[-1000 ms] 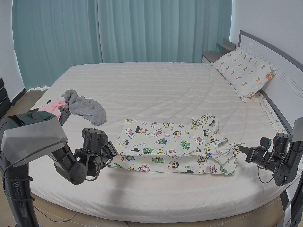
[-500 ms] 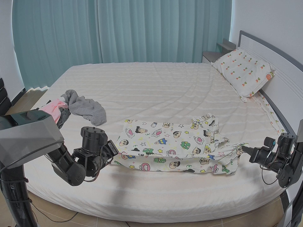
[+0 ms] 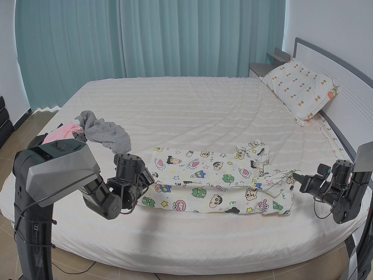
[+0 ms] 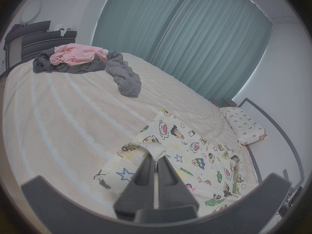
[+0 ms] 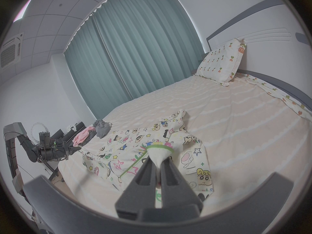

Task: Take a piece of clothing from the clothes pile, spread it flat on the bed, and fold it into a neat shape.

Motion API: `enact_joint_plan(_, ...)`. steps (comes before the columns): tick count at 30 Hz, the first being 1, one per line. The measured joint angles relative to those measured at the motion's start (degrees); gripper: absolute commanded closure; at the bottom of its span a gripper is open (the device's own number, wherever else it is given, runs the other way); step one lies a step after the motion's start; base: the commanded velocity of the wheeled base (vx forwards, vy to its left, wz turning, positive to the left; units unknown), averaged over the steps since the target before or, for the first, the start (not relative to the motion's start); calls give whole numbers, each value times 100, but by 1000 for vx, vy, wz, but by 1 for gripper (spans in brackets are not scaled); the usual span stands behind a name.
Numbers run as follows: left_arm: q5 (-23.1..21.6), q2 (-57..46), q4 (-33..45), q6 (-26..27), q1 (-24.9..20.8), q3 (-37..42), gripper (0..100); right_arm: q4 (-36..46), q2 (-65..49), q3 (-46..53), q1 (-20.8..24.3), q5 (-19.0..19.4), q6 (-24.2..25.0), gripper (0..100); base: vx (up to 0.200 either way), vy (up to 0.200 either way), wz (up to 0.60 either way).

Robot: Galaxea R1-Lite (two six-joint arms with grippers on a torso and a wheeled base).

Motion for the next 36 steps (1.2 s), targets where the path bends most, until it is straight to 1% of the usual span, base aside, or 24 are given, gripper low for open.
enact_joint_plan(6, 30, 435, 389, 2, 61, -692, 100, 293, 394, -577, 54, -82, 0, 100, 0, 0, 0)
enact_joint_plan(11, 60, 796, 608, 4, 166, -1178, 100, 895, 596, -1068, 72, -101, 1, 100, 0, 0, 0)
enact_joint_plan(14, 68, 959, 686, 4, 195, -1329, 100, 1065, 700, -1271, 76, -106, 1, 100, 0, 0, 0)
enact_joint_plan(22, 62, 1191, 811, 11, 197, -1602, 100, 1180, 959, -1591, 67, -108, 1, 100, 0, 0, 0)
enact_joint_plan(26, 60, 1235, 842, 26, 190, -1670, 100, 1415, 1023, -1732, 65, -106, 17, 100, 0, 0, 0)
enact_joint_plan(27, 57, 1242, 846, 46, 193, -1684, 0, 1424, 1031, -1762, 65, -110, 20, 100, 0, 0, 0)
enact_joint_plan(29, 60, 1253, 859, 71, 193, -1731, 0, 1440, 1051, -1798, 61, -143, 22, 100, 0, 0, 0)
enact_joint_plan(30, 60, 1253, 859, 72, 193, -1737, 0, 1442, 1058, -1803, 59, -161, 22, 0, 0, 0, 0)
enact_joint_plan(36, 63, 1234, 835, 71, 188, -1759, 0, 1408, 1111, -1785, 39, -213, 39, 0, 0, 0, 0)
